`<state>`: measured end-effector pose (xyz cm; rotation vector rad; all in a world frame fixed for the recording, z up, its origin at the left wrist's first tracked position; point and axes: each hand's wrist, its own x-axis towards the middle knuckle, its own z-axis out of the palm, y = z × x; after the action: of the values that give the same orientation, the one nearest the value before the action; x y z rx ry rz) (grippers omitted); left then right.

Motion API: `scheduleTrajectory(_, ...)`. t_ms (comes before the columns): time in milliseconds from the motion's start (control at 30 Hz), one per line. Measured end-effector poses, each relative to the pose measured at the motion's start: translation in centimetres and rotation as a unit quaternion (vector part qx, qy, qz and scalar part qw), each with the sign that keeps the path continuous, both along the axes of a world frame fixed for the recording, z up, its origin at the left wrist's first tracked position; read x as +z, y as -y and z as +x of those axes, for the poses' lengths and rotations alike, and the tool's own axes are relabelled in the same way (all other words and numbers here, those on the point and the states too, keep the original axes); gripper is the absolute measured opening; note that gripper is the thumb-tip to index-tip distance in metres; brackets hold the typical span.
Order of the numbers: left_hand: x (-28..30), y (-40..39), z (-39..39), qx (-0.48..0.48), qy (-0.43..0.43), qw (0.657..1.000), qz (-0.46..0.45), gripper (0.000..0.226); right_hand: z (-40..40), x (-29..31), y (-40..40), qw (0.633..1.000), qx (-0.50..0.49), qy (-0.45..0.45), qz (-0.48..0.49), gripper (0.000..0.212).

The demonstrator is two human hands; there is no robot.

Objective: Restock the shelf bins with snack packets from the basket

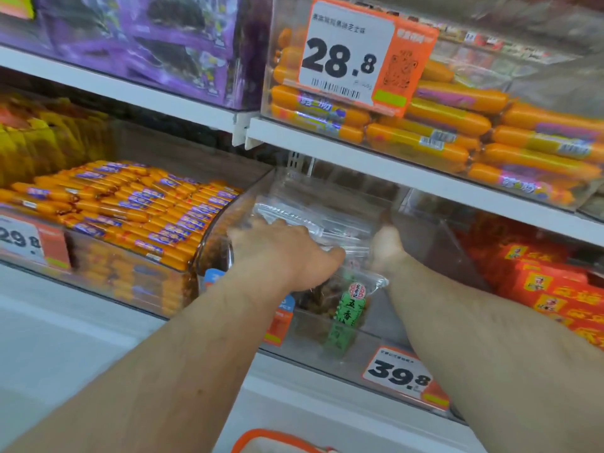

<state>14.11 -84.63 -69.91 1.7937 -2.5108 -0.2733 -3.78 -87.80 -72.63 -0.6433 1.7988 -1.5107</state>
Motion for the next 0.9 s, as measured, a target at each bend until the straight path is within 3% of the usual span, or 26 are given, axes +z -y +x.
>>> scheduleTrajectory(133,0.2,-0.1,0.8,0.000,-0.044,0.999,-0.014,0.080,-0.5,0.0,-1.7,0.995,-0.059,0.048,0.057,0.052)
scheduleTrajectory(267,-0.1,-0.9,1.0,-0.005,-0.061,0.996,-0.064,0.076,0.4,-0.2,-4.4,0.978,-0.043,0.151,0.138,0.079)
scheduleTrajectory(367,0.0,-1.6,1.0,-0.005,-0.062,0.994,-0.087,0.072,1.4,0.0,-4.9,0.977,-0.015,0.168,0.129,0.088)
scheduleTrajectory(433,0.0,-1.9,1.1,-0.004,-0.062,0.993,-0.096,0.070,2.0,0.1,-5.1,0.981,-0.003,0.131,0.142,0.098)
scheduleTrajectory(600,0.0,-2.1,1.4,0.002,-0.084,0.989,-0.122,0.070,1.7,0.4,-7.4,0.977,-0.051,0.142,0.148,0.066)
scheduleTrajectory(767,-0.3,-2.4,1.4,-0.001,-0.068,0.988,-0.139,0.065,3.5,1.1,-9.1,0.973,0.055,0.190,0.119,0.079)
scheduleTrajectory(900,0.0,-2.3,1.2,-0.006,-0.098,0.978,-0.185,0.063,3.3,2.0,-9.8,0.976,0.045,0.175,0.123,0.078)
